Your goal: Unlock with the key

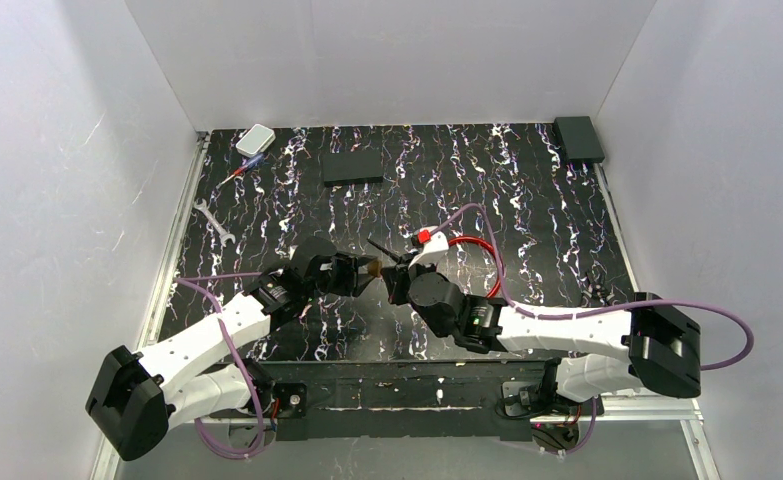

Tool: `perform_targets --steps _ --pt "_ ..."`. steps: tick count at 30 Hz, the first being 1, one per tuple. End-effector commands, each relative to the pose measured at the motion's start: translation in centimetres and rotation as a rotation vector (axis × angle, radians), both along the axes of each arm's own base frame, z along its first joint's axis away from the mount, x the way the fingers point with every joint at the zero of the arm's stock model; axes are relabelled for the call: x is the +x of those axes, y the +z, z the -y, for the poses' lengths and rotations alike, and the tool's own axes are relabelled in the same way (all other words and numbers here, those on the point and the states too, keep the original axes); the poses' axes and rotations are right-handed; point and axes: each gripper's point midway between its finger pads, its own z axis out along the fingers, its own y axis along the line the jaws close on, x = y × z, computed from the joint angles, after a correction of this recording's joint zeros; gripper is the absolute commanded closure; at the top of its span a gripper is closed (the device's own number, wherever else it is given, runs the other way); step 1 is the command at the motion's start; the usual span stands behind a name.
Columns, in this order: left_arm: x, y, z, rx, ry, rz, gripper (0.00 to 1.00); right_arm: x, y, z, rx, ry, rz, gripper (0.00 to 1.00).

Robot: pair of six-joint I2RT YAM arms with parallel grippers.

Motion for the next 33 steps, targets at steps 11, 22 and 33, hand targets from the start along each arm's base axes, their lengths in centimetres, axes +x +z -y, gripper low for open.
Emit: perform_targets --steps 11,22,33 --pt "-2.0 5.7 3.5 -0.174 -0.183 0.091 1.00 0.1 3.7 -3.0 0.088 0.164 0.106 0.99" --pt "-1.8 6.2 3.5 -0.181 -0.186 0.120 1.00 2.2 2.2 -1.0 0.125 0.052 -0.029 0.99" --pt "-1.2 5.8 3.7 -0.195 -0.160 0.126 1.00 3.3 0.3 0.4 0.166 -0.116 -0.191 0.99"
